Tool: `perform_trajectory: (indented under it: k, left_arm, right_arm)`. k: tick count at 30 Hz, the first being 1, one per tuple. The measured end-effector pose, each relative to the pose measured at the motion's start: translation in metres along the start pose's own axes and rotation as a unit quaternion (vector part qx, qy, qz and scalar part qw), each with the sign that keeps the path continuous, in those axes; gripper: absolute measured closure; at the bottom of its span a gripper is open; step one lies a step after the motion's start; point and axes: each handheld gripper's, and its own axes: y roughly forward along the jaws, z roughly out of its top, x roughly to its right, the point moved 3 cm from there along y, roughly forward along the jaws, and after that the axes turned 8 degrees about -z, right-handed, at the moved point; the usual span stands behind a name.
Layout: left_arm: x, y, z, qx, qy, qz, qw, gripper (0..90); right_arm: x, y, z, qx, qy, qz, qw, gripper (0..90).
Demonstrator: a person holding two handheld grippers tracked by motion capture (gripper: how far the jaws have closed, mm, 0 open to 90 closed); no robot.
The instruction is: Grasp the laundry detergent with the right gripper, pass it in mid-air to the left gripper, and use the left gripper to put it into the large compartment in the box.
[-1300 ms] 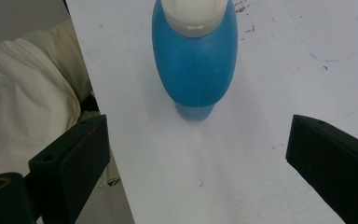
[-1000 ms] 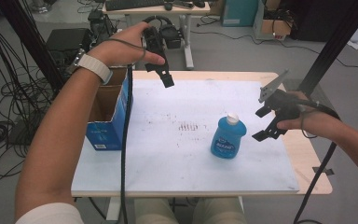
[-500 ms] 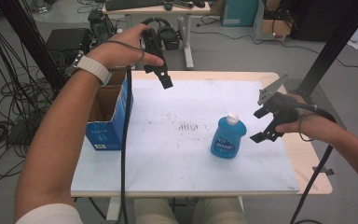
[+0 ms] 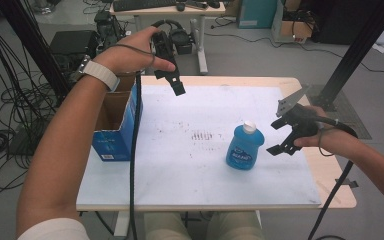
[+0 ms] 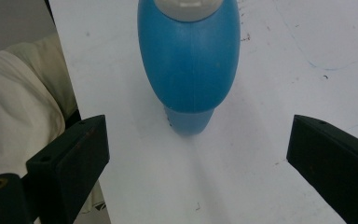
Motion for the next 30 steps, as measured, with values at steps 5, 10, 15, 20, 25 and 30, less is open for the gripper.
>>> perform_trajectory:
  k: [5, 10, 15, 20, 25, 30]
  left_arm:
    - [-0.0002, -0.001, -0.0004, -0.009, -0.001, -0.001, 1.0, 9.2]
    - [0.0, 0.0012, -0.0007, 0.003, -0.002, -0.001, 1.0, 9.2]
    - [0.0, 0.002, -0.0006, 0.002, -0.002, -0.002, 1.0, 9.2]
    - [0.0002, 0.0018, 0.0001, -0.004, 0.0, -0.003, 1.0, 9.2]
    - [-0.0001, 0.003, 0.0, 0.003, -0.001, -0.003, 1.0, 9.2]
    - [-0.0004, 0.0041, -0.0003, 0.003, -0.002, -0.003, 1.0, 9.2]
  right_arm:
    - [0.0, 0.0016, -0.0025, -0.002, 0.004, 0.002, 1.0, 5.5]
    - [0.0012, 0.0033, -0.004, 0.009, 0.002, 0.0, 1.0, 5.5]
    - [0.0006, 0.004, -0.0058, 0.016, -0.004, -0.008, 0.9998, 5.6]
    - [0.0007, 0.0049, -0.0079, 0.02, -0.003, -0.007, 0.9998, 5.6]
    - [-0.0007, 0.0067, -0.0098, 0.022, 0.001, -0.006, 0.9997, 5.6]
    - [-0.0015, 0.0083, -0.0107, 0.024, 0.005, -0.005, 0.9997, 5.5]
